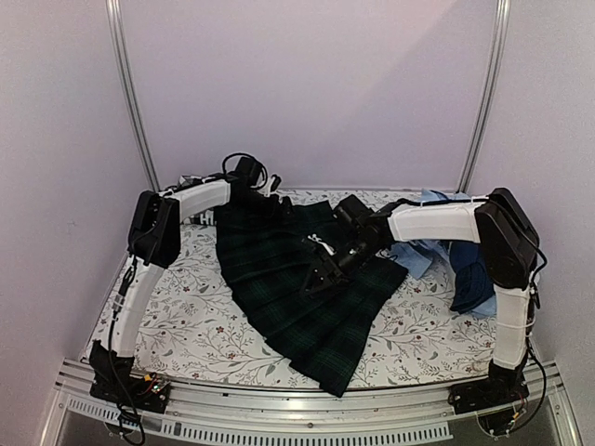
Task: Fold and stack the mixed laundry pile
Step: Rotate the flattened skirt at the center of the board.
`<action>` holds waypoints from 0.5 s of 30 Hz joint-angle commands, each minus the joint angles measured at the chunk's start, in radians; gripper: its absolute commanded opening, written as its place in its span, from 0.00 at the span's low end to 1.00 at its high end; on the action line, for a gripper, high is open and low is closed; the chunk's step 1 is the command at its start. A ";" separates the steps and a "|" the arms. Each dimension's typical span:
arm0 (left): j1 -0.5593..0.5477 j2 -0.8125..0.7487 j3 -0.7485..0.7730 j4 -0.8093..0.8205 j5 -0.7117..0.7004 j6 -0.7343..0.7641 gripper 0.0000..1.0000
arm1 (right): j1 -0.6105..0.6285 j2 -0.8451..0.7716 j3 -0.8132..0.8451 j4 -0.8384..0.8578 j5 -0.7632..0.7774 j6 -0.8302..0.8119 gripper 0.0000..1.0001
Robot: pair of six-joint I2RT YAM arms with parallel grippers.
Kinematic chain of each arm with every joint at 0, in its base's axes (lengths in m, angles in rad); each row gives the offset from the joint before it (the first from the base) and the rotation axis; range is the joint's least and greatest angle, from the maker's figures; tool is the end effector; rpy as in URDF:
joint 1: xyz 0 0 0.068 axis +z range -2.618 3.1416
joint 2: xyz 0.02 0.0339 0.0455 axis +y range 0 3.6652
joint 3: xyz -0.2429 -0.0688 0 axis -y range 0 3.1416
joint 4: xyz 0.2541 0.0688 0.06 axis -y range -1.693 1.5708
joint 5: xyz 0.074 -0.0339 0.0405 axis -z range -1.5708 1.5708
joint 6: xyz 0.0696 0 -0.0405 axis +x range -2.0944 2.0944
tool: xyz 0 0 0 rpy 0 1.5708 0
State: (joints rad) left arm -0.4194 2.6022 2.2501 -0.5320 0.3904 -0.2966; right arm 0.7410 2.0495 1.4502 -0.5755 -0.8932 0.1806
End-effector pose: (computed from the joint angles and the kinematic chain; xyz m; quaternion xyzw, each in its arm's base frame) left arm 0.5147 -0.2585 0.0999 0.1219 0.9180 -0.2868 0.2453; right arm 0.2740 0.3241 0.1268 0.3262 -0.8263 -0.4582 0.0294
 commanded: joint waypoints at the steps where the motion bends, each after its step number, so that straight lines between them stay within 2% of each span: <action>1: 0.002 -0.197 -0.046 -0.033 -0.027 0.018 1.00 | -0.040 -0.069 0.002 -0.002 0.006 0.019 0.54; 5: -0.036 -0.415 -0.374 -0.034 -0.049 0.025 1.00 | -0.140 -0.149 -0.067 -0.011 0.097 0.005 0.54; 9: -0.108 -0.561 -0.665 0.003 -0.063 0.005 1.00 | -0.233 -0.130 -0.065 -0.062 0.218 -0.015 0.52; 15: -0.155 -0.607 -0.887 0.057 -0.079 -0.071 1.00 | -0.258 -0.030 -0.039 -0.106 0.315 -0.062 0.50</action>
State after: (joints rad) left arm -0.5583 1.9713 1.4792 -0.5007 0.3325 -0.3126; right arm 0.4644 1.9549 1.3975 -0.6273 -0.6746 0.1604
